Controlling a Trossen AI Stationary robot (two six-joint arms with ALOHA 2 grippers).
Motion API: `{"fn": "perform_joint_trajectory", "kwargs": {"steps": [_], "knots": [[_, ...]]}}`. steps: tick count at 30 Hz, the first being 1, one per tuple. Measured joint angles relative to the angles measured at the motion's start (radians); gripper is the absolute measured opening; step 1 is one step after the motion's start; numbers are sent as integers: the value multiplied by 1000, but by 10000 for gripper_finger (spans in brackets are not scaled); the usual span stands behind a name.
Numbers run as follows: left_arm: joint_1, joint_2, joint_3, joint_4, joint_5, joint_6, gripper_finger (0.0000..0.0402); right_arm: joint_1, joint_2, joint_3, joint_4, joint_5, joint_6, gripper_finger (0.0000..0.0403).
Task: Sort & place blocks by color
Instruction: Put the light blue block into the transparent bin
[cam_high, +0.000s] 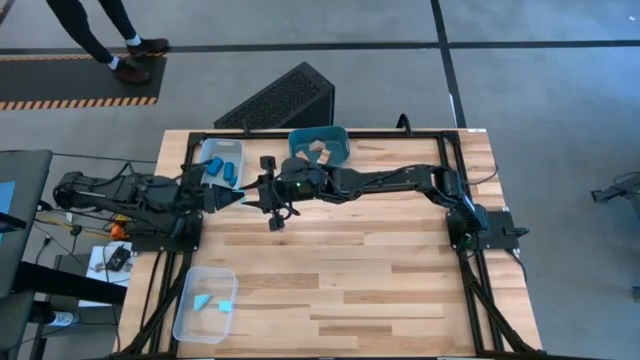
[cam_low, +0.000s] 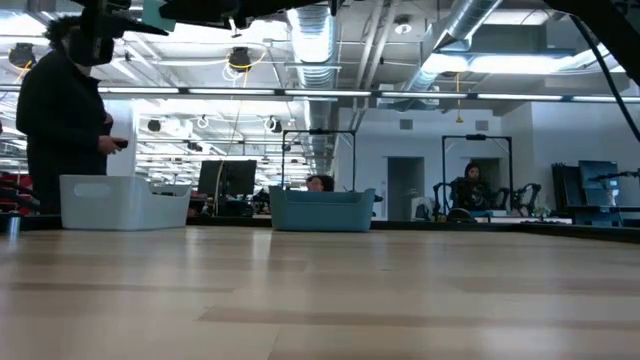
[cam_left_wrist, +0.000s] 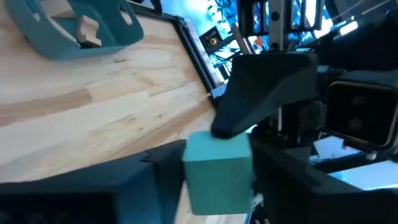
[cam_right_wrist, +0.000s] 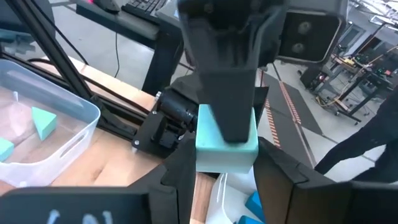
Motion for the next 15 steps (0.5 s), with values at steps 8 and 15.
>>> {"fn": "perform_joint_trajectory", "kwargs": {"steps": [8,15], "knots": [[1,-2,-1,0,36,-6,103,1,-2,0,-2,-3,-3,156],[0,1,1,-98,68,15,103,0,3,1,-74,-11,160,166]]}}
